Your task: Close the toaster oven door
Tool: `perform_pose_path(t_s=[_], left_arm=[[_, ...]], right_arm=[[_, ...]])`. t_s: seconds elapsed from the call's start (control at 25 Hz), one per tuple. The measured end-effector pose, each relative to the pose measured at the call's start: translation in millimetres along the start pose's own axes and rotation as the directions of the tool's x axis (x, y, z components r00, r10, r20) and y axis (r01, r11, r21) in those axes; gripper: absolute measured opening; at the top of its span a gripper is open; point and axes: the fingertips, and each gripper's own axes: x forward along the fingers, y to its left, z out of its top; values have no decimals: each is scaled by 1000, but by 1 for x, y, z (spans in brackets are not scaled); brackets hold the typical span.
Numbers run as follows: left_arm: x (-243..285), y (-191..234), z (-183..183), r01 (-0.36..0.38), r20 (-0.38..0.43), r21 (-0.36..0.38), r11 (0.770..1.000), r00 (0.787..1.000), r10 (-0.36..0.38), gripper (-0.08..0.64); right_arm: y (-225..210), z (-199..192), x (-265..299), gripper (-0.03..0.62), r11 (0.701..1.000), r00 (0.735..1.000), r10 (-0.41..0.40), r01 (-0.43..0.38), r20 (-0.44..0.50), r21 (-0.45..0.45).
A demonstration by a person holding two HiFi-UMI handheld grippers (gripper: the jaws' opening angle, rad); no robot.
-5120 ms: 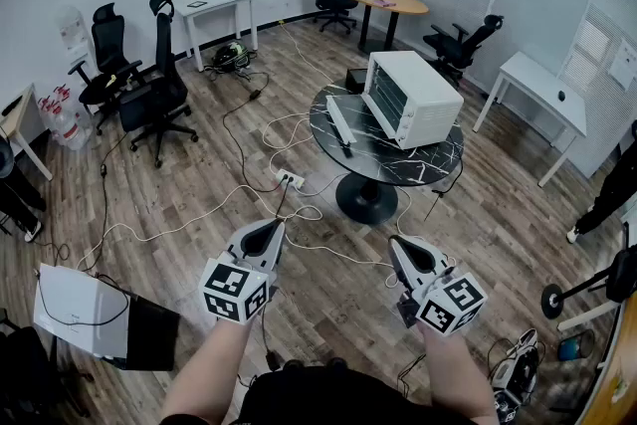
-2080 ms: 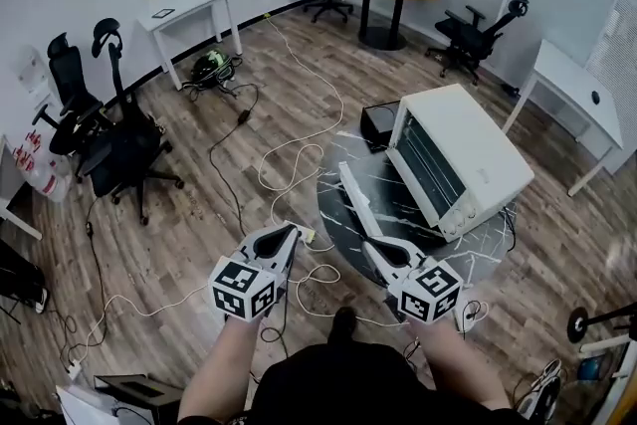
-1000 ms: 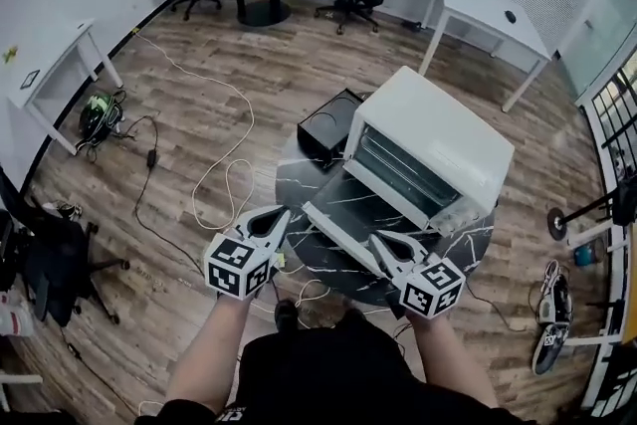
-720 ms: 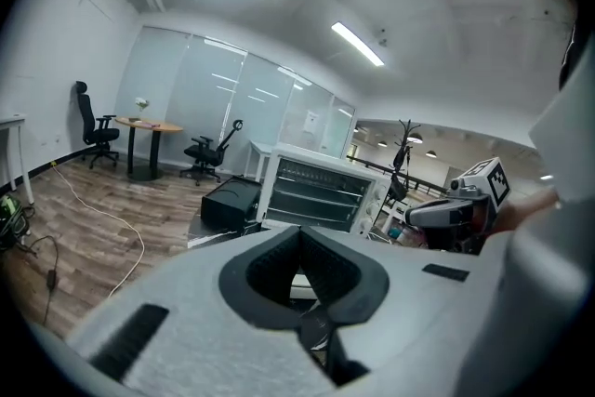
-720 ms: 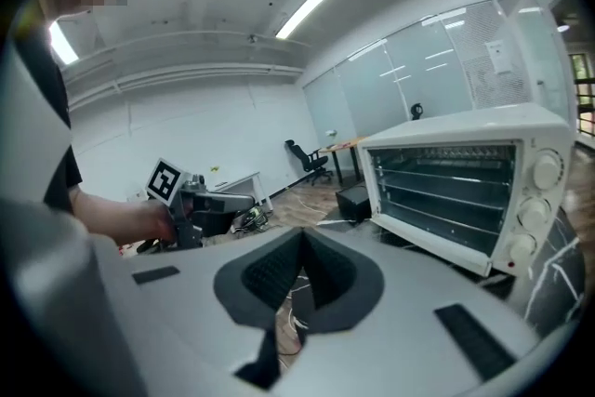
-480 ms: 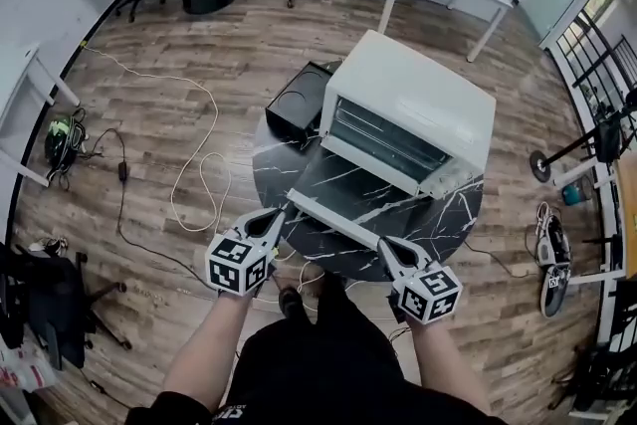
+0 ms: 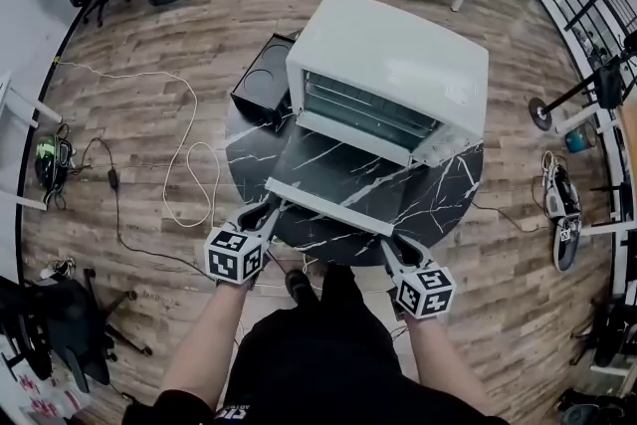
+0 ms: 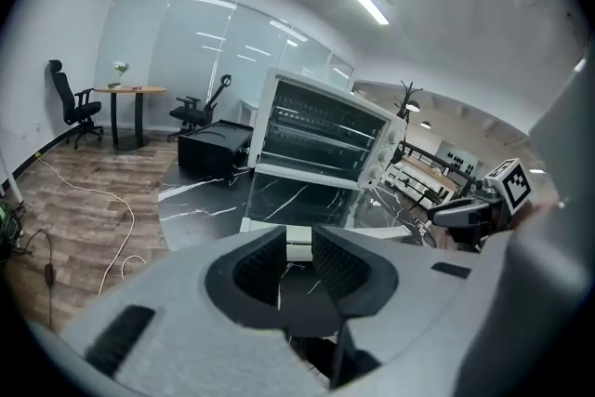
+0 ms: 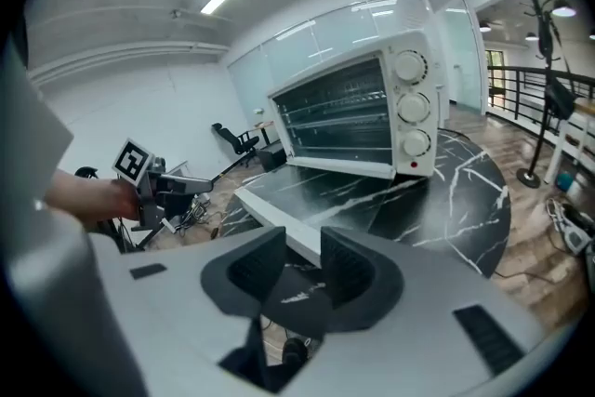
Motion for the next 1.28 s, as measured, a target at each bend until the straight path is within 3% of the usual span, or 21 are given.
perform_pose_path(t_s=[0.32,0.44,0.64,0.76,0.92,1.28], left_arm=[[47,25,-32,-50,-121,-8,999,991,49,218],[61,26,-40,-24,-153,27,999,988,28,258],[76,30,-47,-5,-187,71,997,982,19,261],[79,26,-42,2,-185,69,998,983,11,259],[75,19,-32,15,-174,82,996,985,-1,256],[58,9,21,23,-58,136,990,998,-15,244]], right_arm=[[-34,-48,21,176,986,995,-37,50,-88,156],[-37,-52,32,176,986,994,-38,54,-105,157],[-42,-57,54,167,984,992,-38,58,-120,169],[-42,-56,58,147,983,990,-37,60,-134,173],[-38,-47,49,135,995,984,-40,56,-172,89],[-31,4,29,143,997,995,-27,34,-98,72]])
